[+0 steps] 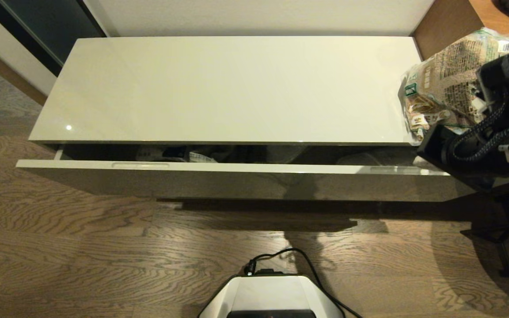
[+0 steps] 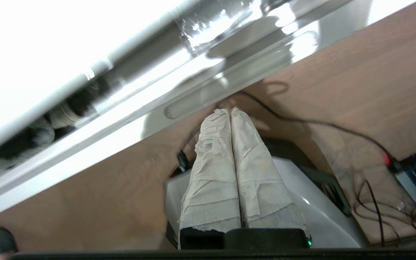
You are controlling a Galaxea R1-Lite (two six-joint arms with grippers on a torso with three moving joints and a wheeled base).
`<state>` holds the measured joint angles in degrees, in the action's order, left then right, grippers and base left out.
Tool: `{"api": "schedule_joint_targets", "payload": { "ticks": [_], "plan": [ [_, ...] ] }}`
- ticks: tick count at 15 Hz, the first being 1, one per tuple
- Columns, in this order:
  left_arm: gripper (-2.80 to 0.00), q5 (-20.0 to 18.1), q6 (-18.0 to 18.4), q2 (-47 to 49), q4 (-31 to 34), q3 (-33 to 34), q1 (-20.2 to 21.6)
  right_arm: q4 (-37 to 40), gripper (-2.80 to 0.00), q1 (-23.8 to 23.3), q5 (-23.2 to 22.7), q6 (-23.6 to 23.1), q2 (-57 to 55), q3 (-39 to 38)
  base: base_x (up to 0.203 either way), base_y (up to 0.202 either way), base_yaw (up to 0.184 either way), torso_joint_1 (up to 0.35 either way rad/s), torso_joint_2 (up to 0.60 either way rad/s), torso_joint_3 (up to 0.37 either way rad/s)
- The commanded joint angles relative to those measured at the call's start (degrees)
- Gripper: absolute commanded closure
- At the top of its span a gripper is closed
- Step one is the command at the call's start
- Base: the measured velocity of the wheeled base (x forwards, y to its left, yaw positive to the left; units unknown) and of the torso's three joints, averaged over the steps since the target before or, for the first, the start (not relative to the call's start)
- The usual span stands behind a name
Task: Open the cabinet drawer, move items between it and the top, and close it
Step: Close the drawer
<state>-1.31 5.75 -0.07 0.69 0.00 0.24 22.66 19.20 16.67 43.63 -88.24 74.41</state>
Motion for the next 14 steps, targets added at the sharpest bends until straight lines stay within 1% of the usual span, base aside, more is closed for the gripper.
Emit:
{"api": "schedule_joint_targets", "payload": {
  "ticks": [1,3,7,10,11,12,14],
  "plan": [
    [0.00,0.0,0.0,0.1,0.0,0.0,0.0,2.3,0.00,-1.3,0.3,0.0,-2.4,5.7,0.000,0.000,0.000,0.000,0.00,0.000],
    [0.00,0.0,0.0,0.1,0.0,0.0,0.0,3.4,0.00,-1.7,0.6,-0.2,-2.3,4.4,0.000,0.000,0.000,0.000,0.00,0.000],
    [0.00,0.0,0.0,0.1,0.0,0.0,0.0,4.9,0.00,-1.7,0.6,-0.7,-0.8,4.6,0.000,0.000,0.000,0.000,0.00,0.000],
    [0.00,0.0,0.0,0.1,0.0,0.0,0.0,9.1,0.00,-0.6,0.6,-3.2,7.7,3.7,0.000,0.000,0.000,0.000,0.00,0.000],
    [0.00,0.0,0.0,0.1,0.0,0.0,0.0,10.7,0.00,0.1,0.8,-3.9,8.9,3.2,0.000,0.000,0.000,0.000,0.00,0.000],
    [0.00,0.0,0.0,0.1,0.0,0.0,0.0,12.8,0.00,1.2,1.7,-4.3,11.3,2.6,0.000,0.000,0.000,0.000,0.00,0.000],
    [0.00,0.0,0.0,0.1,0.0,0.0,0.0,18.7,0.00,3.3,4.6,-4.8,21.3,0.5,0.000,0.000,0.000,0.000,0.00,0.000]
  ]
}}
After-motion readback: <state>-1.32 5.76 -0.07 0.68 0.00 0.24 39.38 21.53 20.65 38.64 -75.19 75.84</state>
